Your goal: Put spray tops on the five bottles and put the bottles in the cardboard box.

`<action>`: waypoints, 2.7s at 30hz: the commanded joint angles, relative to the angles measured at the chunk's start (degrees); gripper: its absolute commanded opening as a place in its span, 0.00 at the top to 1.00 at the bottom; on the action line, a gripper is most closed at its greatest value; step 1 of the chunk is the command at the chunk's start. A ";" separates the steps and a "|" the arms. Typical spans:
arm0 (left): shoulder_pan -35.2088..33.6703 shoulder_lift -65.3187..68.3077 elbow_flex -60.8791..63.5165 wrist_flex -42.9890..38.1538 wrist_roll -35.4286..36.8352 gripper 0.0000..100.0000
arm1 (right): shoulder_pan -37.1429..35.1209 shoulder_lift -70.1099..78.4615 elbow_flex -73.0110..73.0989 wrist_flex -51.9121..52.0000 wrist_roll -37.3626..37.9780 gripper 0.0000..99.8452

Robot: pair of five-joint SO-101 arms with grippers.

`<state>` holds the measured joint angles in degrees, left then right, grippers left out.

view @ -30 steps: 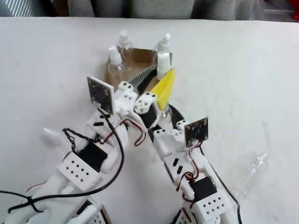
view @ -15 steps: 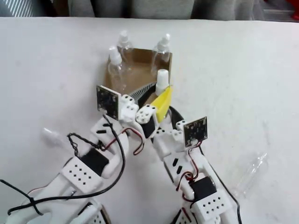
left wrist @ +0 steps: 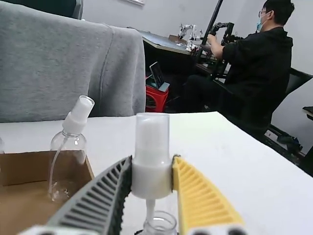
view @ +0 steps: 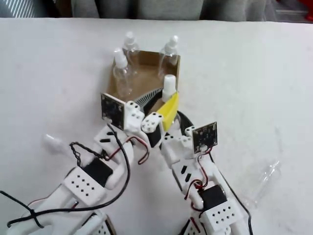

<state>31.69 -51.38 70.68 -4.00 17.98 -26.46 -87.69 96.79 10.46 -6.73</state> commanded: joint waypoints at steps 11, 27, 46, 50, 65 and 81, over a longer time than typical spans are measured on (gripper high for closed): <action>2.59 0.13 2.46 0.09 -4.84 0.98 | 1.27 -0.84 0.35 -0.22 0.09 0.98; 2.59 0.13 4.40 -2.64 -4.92 0.98 | 1.45 -0.75 0.35 -0.22 0.09 0.98; 3.03 0.13 5.63 -2.81 -4.75 0.98 | 4.79 -1.10 0.35 -0.84 -0.26 0.98; 3.03 0.13 5.63 -2.64 -4.75 0.94 | 4.79 -1.10 0.35 -0.84 -0.26 0.98; 2.59 -8.48 8.70 0.26 -4.84 0.72 | 4.97 -1.10 0.35 -0.84 -0.09 0.98; -2.95 -45.32 9.58 24.97 -4.66 0.93 | 5.14 -1.10 0.35 -0.57 0.00 0.98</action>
<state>33.45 -92.44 81.32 20.79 13.41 -21.98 -87.78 96.79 10.37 -6.73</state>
